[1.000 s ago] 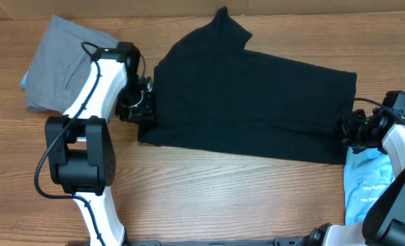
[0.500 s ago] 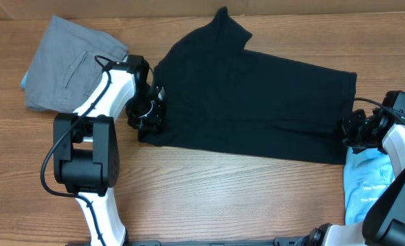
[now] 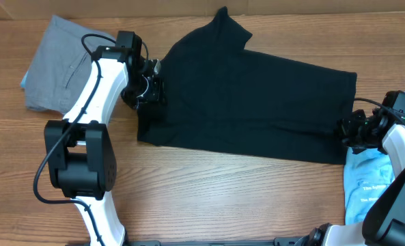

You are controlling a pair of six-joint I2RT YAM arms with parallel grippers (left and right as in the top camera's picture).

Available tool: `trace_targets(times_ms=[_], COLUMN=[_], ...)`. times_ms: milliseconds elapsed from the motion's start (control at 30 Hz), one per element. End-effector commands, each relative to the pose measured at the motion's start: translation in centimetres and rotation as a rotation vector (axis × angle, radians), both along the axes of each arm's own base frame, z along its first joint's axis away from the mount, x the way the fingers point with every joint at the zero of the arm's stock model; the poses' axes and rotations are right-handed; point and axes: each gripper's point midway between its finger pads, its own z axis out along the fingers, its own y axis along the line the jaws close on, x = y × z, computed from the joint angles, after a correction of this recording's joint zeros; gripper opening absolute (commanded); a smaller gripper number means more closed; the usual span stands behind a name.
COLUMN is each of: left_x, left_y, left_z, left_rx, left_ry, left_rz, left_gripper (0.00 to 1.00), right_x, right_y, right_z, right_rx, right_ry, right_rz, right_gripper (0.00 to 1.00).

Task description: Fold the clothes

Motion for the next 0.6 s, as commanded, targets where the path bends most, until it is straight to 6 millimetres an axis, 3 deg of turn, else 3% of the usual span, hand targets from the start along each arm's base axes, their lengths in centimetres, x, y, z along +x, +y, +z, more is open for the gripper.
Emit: trace_targets(times_ms=[0, 267, 367, 567], left_x=[-0.6, 0.0, 0.0, -0.6], left_y=[0.1, -0.2, -1.0, -4.9], left_z=[-1.5, -4.8, -4.9, -4.0], left_rx=[0.07, 0.073, 0.04, -0.129], left_ry=[-0.014, -0.059, -0.066, -0.056], left_rz=[-0.024, 0.006, -0.003, -0.059], left_gripper=[0.59, 0.63, 0.46, 0.09], right_x=[0.8, 0.8, 0.7, 0.6], right_y=[-0.2, -0.2, -0.1, -0.1], right_z=[1.3, 1.3, 1.3, 1.3], right_rx=[-0.016, -0.016, -0.015, -0.012], right_ry=[-0.04, -0.04, -0.039, -0.033], right_rz=[0.003, 0.003, 0.003, 0.003], right_gripper=[0.04, 0.04, 0.04, 0.04])
